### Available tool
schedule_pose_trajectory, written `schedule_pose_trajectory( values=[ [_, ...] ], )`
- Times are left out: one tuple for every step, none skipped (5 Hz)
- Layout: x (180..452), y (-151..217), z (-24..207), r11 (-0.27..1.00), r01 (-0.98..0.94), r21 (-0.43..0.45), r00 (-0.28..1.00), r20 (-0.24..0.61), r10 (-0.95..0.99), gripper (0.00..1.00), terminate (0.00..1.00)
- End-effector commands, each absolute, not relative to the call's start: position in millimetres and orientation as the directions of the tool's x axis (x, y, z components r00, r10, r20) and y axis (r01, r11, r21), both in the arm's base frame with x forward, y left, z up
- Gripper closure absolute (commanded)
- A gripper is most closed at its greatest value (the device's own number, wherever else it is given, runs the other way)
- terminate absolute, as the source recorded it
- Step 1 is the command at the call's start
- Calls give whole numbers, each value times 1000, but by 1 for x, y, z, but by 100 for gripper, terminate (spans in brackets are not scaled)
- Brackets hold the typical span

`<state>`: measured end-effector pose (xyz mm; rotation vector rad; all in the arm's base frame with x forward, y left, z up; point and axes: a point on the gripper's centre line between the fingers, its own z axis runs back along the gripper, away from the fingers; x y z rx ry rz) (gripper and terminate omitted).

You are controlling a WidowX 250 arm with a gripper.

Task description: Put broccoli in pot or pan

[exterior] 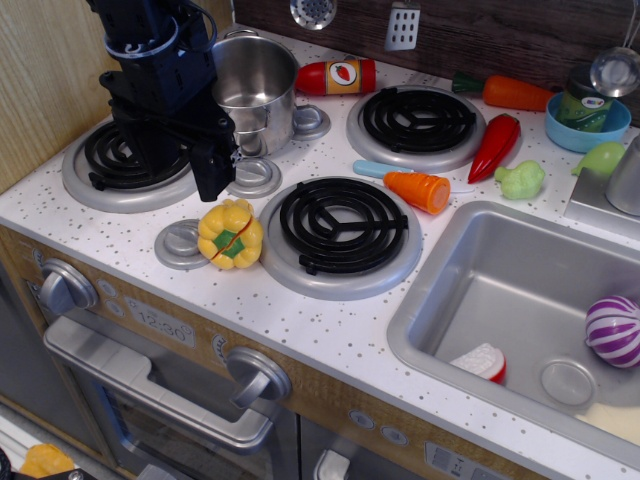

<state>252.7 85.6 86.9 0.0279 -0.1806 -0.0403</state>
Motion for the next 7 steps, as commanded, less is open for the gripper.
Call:
schedule_pose_trajectory(
  values=[
    [253,86,87,999,38,31,983,179,-43,0,0],
    [290,65,92,996,-21,84,980,198,4,0,0],
    [322,28,98,981,-71,181,977,212,32,0,0],
    [349,4,112,973,-85,215,975,221,37,0,0],
    [376,-17,119,980,-106,171,966,252,60,0,0],
    [405,-36,117,978,-105,178,954,295,48,0,0],
    [415,-61,112,982,-122,142,938,340,68,0,0]
  ],
)
